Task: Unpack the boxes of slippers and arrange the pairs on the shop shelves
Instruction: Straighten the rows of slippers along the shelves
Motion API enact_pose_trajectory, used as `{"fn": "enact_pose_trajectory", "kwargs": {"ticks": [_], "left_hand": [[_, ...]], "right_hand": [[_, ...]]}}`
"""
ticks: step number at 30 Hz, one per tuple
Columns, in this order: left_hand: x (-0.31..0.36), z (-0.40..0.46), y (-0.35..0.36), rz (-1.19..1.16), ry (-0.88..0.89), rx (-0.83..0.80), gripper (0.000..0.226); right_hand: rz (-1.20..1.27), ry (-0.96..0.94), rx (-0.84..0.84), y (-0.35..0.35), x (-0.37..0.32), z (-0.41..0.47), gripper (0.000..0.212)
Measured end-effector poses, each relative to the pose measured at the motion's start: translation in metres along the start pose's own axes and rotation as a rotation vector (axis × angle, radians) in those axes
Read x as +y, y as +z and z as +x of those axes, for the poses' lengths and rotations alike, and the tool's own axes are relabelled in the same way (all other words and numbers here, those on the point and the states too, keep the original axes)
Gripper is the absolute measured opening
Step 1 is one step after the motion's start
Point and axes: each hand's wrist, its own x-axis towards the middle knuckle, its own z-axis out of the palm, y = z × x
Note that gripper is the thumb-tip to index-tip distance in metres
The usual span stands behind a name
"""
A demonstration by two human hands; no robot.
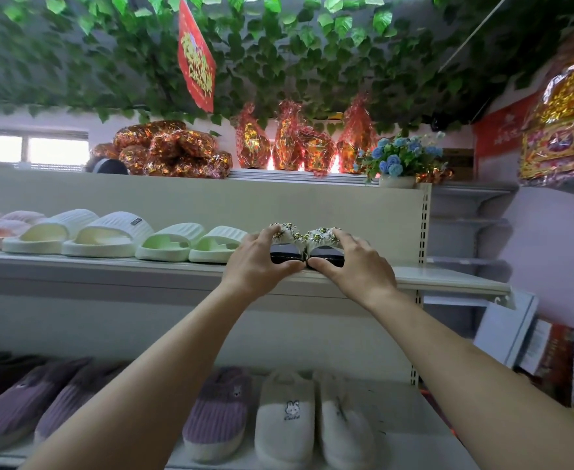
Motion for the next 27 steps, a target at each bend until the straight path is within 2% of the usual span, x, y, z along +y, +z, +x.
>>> {"fn": "enact_pose_trajectory", "kwargs": {"ticks": [9, 20, 27], "left_hand": [[0.015, -0.02, -0.015, 0.071, -0.033, -0.01, 0.088], [0.023, -0.079, -0.092, 0.27, 0.12, -0.11, 0.079], [0.014, -0.135, -0.126, 0.241, 0.194, -0.136, 0.068]], "right_hand": [[-0.019, 0.004, -0.081, -0.023, -0.006, -0.006, 0.073], [-0.196, -0.094, -0.136, -0.085, -0.065, -0.072, 0.061], [-0.23, -0.083, -0.124, -0.101, -0.1, -0.132, 0.058]]}}
